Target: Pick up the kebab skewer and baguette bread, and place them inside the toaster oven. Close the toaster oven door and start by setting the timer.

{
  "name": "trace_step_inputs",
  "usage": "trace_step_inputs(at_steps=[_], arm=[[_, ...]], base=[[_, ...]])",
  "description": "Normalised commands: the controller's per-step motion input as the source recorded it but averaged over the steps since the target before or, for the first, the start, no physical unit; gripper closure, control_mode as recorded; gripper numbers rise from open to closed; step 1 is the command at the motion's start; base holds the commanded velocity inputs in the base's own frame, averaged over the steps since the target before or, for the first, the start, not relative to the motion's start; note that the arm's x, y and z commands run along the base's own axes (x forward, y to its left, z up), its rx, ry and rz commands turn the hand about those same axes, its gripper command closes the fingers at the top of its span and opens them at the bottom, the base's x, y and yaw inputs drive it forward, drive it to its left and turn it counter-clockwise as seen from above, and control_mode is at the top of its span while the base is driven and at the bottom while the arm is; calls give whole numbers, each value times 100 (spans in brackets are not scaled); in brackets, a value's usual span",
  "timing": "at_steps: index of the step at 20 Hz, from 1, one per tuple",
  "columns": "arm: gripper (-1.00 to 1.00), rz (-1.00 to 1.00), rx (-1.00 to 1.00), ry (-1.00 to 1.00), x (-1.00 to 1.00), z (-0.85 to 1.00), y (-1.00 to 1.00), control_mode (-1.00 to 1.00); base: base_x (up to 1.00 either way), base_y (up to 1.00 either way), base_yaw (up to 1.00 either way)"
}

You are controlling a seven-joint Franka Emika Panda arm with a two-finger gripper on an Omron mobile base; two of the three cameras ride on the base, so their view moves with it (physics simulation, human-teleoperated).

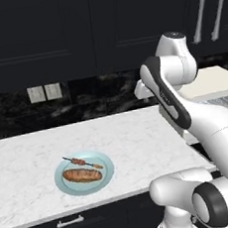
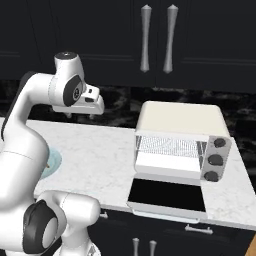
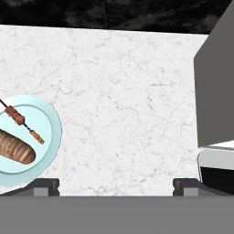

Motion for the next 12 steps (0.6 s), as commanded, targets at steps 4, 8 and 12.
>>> trace_step_inputs(at_steps=[4,8,12], arm=[[-100,0,0,0,0,0,0,100],[-100,0,0,0,0,0,0,100],[-100,0,0,0,0,0,0,100]], base=[[9,-39,-8],[24,-15,-7],[39,2,-3]])
